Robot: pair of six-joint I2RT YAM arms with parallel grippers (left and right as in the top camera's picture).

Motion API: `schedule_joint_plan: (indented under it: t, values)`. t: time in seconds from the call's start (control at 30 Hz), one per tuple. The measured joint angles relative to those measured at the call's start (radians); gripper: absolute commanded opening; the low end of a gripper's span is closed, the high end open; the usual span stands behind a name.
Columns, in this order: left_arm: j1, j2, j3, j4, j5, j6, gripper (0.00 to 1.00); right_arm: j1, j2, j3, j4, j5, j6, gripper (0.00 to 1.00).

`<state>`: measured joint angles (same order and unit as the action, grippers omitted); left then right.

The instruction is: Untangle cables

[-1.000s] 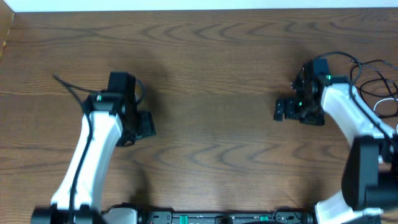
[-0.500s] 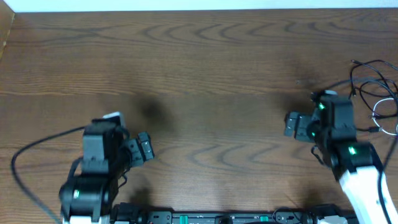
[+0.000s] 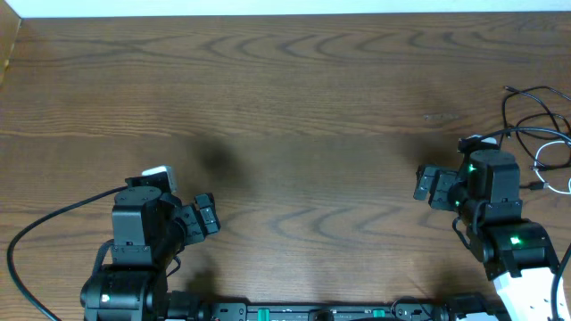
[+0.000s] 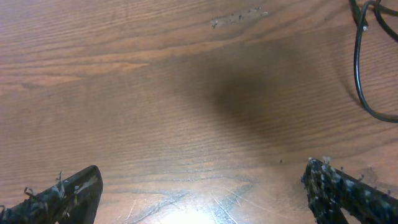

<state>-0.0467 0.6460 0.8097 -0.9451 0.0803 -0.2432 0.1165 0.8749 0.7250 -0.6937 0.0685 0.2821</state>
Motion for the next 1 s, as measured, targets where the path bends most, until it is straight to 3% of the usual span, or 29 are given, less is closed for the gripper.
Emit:
schedule_joint_plan:
  t: [0.83, 1.0]
  values:
    - [0.0, 0.0, 0.0, 0.0, 0.0, 0.0, 0.98, 0.0, 0.006, -0.001, -0.005, 0.009, 0.0, 0.99]
    - [0.0, 0.0, 0.0, 0.0, 0.0, 0.0, 0.98, 0.0, -0.069, -0.027, 0.049, 0.034, -0.002, 0.99]
